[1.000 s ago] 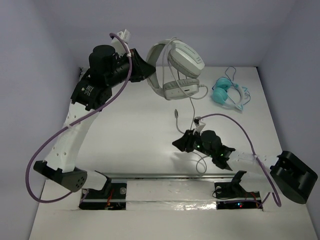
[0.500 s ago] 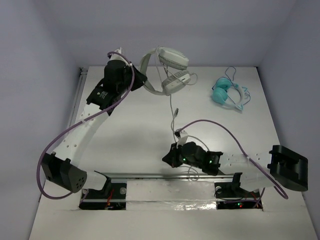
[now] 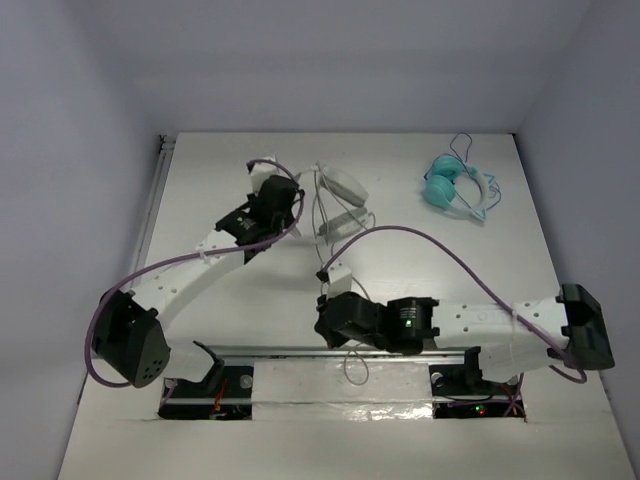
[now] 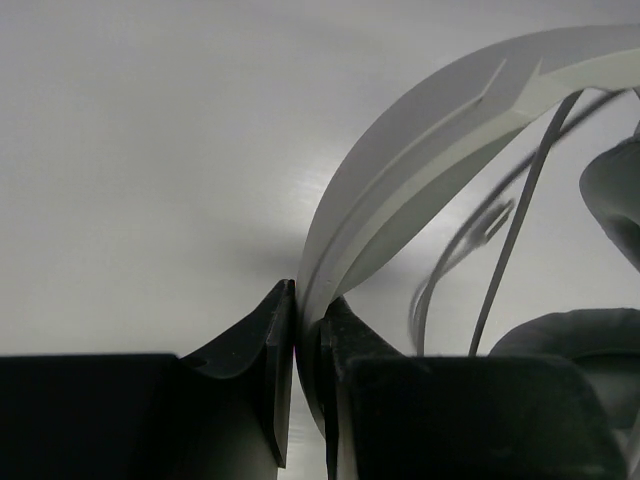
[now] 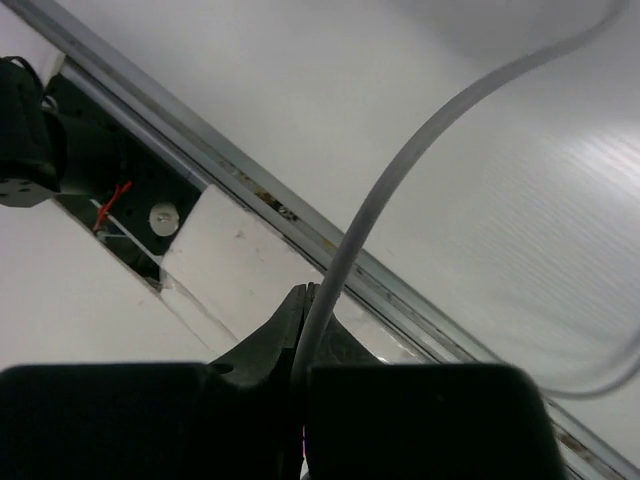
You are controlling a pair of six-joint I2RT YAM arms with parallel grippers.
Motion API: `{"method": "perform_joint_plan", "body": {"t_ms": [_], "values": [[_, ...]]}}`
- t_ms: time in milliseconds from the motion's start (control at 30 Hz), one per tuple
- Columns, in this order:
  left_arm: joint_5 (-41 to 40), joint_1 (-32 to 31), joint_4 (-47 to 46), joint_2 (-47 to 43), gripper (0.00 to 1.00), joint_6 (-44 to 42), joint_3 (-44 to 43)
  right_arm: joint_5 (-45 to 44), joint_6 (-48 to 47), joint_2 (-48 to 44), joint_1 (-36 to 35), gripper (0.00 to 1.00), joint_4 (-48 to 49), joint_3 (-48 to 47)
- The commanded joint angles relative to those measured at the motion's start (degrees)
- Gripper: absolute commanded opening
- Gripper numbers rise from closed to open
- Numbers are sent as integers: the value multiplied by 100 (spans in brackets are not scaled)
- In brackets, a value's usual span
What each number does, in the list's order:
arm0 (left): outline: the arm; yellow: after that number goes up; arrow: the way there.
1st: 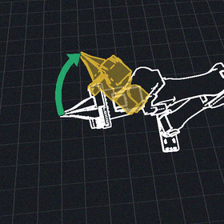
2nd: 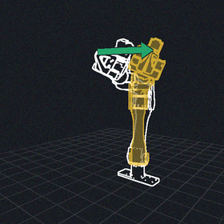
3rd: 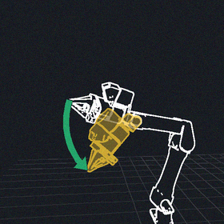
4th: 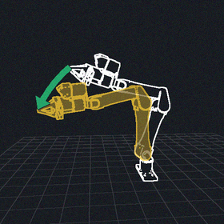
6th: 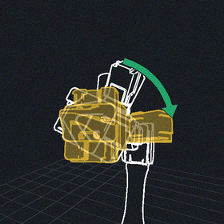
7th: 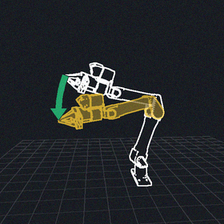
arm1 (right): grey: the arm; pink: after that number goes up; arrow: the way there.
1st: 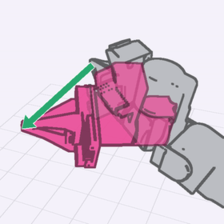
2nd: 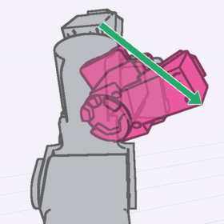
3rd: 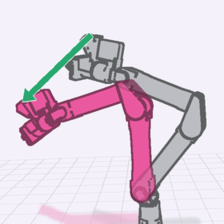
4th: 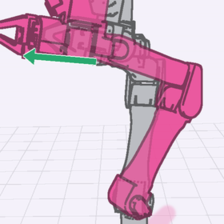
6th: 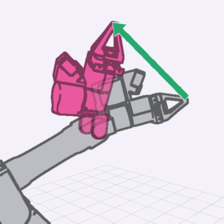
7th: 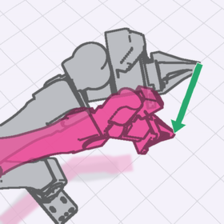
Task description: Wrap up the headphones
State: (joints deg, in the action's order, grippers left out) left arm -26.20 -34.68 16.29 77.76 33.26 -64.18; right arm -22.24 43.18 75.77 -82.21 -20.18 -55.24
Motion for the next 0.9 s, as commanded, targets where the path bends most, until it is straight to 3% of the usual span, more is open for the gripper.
{"method": "perform_joint_plan", "body": {"t_ms": [0,233,533,700,867], "values": [[-676,-468,-180,-419,0,-47,316,-720,-230,-474,-40,0,-1355,-539],[-527,-1171,146,-858,0,-161,977,-1852,-678,-783,-40,0,-2541,-1146],[61,-1928,734,-965,0,-512,1066,-2504,-1460,-625,302,0,-2579,-1454],[-140,-2078,946,-675,0,-355,961,-1944,-1707,-633,373,0,-2429,-1761],[167,-2131,700,-305,0,-381,715,-1336,-1892,-783,373,0,-2042,-1823]]}}
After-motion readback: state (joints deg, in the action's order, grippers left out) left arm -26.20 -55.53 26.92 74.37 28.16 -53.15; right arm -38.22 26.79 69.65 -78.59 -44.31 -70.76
